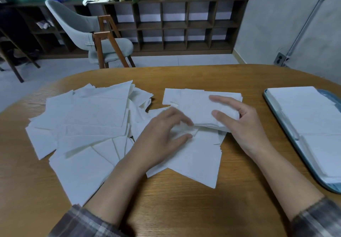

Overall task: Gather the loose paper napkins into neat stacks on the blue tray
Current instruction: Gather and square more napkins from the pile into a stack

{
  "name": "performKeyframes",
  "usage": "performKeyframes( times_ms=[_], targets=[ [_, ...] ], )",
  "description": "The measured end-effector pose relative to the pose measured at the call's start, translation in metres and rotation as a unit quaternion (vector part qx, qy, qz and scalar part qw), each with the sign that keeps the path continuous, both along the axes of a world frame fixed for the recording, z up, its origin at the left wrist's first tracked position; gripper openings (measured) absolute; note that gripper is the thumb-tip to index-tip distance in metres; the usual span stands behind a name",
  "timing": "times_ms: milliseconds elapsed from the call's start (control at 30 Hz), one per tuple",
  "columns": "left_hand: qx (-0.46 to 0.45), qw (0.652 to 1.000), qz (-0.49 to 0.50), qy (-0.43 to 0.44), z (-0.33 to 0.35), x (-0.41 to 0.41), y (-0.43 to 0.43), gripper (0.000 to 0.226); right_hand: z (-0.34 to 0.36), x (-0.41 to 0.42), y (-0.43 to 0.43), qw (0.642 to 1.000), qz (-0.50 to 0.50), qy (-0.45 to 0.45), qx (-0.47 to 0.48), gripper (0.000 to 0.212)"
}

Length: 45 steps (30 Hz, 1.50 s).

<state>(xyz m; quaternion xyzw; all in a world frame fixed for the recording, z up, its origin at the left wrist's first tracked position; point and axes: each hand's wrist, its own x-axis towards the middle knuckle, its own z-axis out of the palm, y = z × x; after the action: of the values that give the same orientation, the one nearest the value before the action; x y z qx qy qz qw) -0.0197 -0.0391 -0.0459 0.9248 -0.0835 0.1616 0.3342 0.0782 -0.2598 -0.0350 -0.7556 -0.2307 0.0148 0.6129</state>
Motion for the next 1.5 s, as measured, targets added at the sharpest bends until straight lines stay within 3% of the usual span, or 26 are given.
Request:
performKeyframes(
  times_ms=[167,433,500,667,767,967,1167,1500],
  targets=[
    [0.105,0.993,-0.016,0.057,-0.008,0.002,0.0,0.026,-0.003,0.002,0.002,0.999,-0.017,-0.02,-0.027,0.034],
    [0.049,0.998,-0.022,0.019,-0.007,0.002,0.0,0.011,-0.005,0.002,0.001,0.999,-0.014,-0.026,-0.034,0.032],
    [0.004,0.999,-0.03,0.014,-0.001,-0.001,-0.001,0.006,-0.005,0.003,0.001,0.999,-0.01,-0.025,-0.034,0.032],
    [-0.207,0.978,-0.011,0.023,0.021,-0.011,0.001,0.002,0.0,-0.001,0.002,0.998,0.056,0.011,0.001,0.029],
    [-0.267,0.964,0.01,-0.009,0.027,-0.011,0.003,0.003,-0.002,-0.006,0.004,0.986,0.134,0.083,0.06,0.049],
    [-0.228,0.97,0.055,-0.062,0.023,-0.007,0.005,0.012,-0.005,-0.016,0.012,0.963,0.217,0.141,0.073,0.069],
    [-0.19,0.976,0.084,-0.065,0.022,-0.005,0.008,0.016,0.0,-0.022,0.019,0.976,0.179,0.118,0.035,0.033],
    [-0.137,0.978,0.117,-0.109,0.02,-0.002,0.007,0.019,0.0,-0.026,0.02,0.984,0.162,0.065,0.017,0.045]
  ],
)
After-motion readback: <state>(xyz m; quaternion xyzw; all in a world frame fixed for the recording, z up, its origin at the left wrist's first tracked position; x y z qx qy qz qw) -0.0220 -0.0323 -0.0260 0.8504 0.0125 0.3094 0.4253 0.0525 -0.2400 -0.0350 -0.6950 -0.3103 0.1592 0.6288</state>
